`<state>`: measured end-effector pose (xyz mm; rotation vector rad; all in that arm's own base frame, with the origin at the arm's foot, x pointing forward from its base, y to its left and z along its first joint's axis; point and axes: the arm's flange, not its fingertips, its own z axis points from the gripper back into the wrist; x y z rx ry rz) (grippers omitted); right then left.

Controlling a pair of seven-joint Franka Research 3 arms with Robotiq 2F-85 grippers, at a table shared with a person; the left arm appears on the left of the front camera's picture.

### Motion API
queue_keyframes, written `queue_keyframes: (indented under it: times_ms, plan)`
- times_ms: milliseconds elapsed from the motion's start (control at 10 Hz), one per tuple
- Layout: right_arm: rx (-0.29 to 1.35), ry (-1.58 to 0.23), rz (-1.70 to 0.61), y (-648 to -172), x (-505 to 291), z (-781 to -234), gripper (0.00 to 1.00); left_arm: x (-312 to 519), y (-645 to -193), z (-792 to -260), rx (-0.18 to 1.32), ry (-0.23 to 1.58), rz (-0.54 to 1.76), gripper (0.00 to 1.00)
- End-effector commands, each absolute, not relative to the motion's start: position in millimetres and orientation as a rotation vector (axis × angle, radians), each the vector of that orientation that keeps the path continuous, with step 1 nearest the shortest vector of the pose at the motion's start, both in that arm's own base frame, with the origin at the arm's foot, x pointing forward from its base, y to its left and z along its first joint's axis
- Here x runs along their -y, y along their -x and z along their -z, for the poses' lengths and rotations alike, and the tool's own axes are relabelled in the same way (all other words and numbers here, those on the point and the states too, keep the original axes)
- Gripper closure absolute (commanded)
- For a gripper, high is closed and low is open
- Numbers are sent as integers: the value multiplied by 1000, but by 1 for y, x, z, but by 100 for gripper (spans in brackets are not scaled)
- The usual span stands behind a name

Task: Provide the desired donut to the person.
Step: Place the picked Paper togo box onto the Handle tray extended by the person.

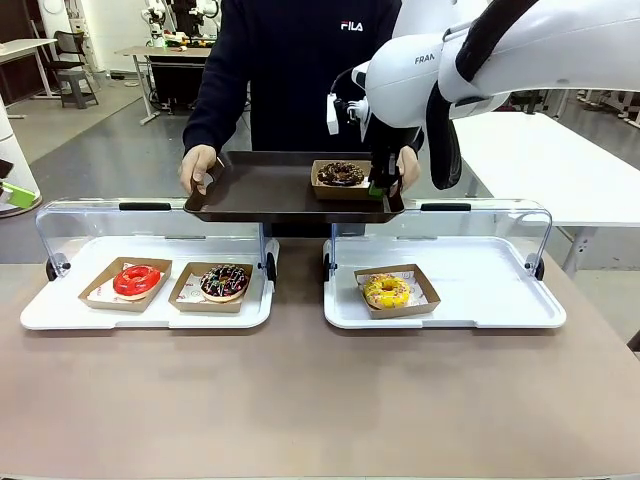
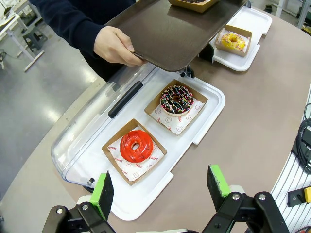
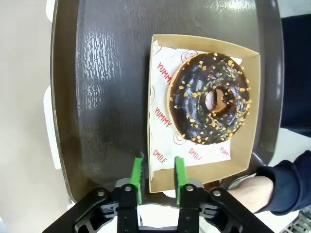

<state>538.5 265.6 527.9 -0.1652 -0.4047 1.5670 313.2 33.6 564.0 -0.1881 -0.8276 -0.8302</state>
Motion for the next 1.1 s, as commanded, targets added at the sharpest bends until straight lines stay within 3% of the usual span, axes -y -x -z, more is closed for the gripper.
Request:
queue_keyframes:
  times_ms: [0, 800, 900, 1000]
  plan:
    - [415, 138, -1595, -538, -262, -534, 0, -34, -313, -564, 828, 194, 822, 0]
    - [397, 69, -1616, -529, -263, -548, 0, -34, -313, -564, 828, 194, 822, 0]
    - [276, 15, -1647, -520, -265, -550, 0, -34, -313, -564, 828, 194, 822, 0]
    - [396, 104, -1597, -534, -266, -542, 0, -34, -313, -564, 828, 194, 822, 0]
